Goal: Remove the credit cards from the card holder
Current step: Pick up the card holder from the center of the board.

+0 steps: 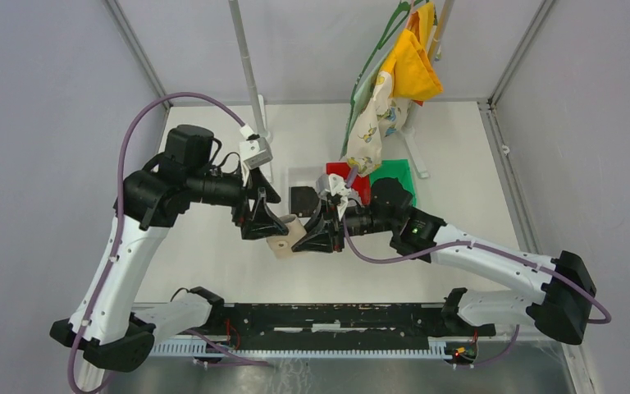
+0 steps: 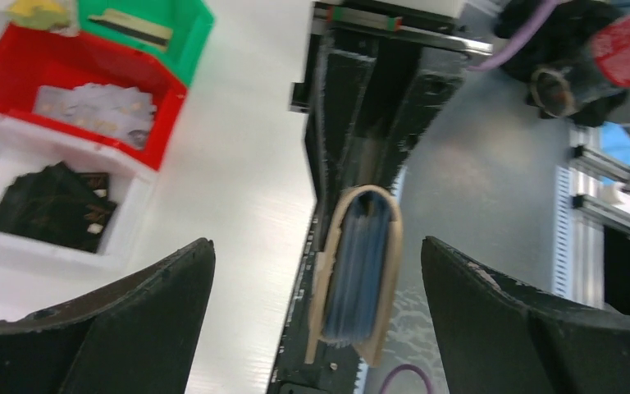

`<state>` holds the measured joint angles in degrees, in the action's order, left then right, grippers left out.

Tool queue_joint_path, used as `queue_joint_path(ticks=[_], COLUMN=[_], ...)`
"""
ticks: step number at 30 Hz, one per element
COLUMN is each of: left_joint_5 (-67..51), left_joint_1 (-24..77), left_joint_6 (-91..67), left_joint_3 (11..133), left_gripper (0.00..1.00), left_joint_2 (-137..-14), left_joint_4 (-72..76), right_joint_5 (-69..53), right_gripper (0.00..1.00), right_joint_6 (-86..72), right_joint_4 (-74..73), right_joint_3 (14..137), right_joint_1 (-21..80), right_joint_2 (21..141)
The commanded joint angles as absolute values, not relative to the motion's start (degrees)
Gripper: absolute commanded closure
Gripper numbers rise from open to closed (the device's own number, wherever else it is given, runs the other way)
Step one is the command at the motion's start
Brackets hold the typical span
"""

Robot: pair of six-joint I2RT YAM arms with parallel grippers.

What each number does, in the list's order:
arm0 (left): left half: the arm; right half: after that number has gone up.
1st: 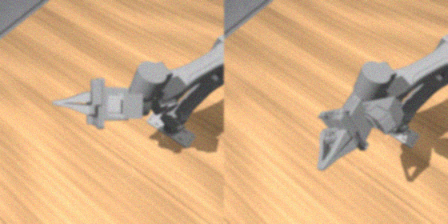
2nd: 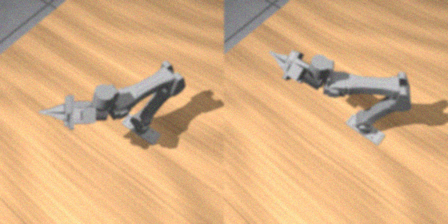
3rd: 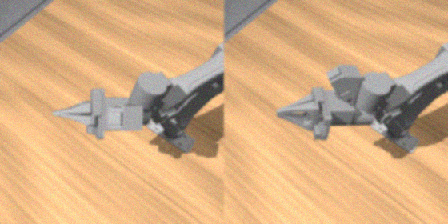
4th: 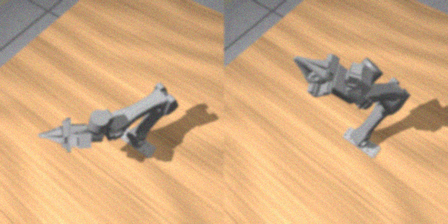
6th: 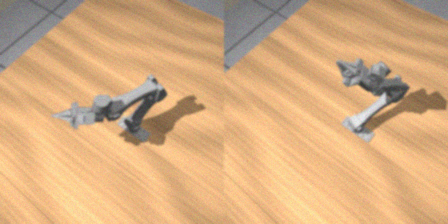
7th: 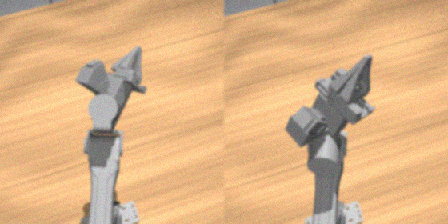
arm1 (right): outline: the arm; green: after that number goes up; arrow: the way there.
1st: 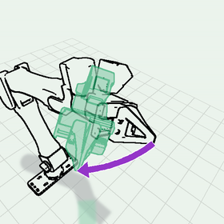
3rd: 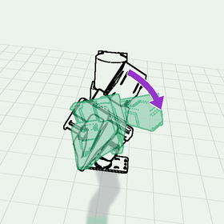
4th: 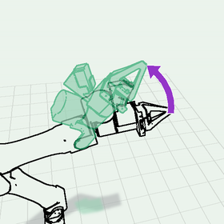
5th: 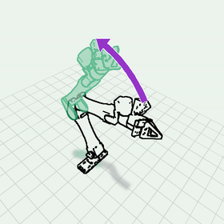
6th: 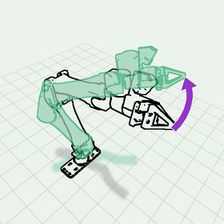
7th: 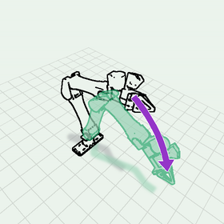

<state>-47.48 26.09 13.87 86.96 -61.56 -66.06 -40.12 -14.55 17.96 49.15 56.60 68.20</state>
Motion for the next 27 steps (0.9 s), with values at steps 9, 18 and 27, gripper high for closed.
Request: queue_joint_path(ticks=[9,18,27], left_joint_5=[-62.10,-61.82,-60.22], left_joint_1=[25.51,25.45,25.34], left_joint_6=[21.58,23.30,23.98], left_joint_3=[91.40,92.82,92.96], left_gripper=[0.26,0.47,0.98], left_joint_2=[-66.05,-66.16,-66.18], left_joint_4=[-81.28,-83.45,-82.15], right_joint_5=[-41.05,-39.47,-37.78], right_gripper=[1.00,0.92,0.42], right_joint_6=[-0.46,5.39,4.34], right_joint_4=[2.07,-5.84,-6.71], right_joint_3=[63.04,67.68,68.91], right_joint_1=[56.86,56.82,56.74], right_joint_2=[70.40,71.10,71.41])
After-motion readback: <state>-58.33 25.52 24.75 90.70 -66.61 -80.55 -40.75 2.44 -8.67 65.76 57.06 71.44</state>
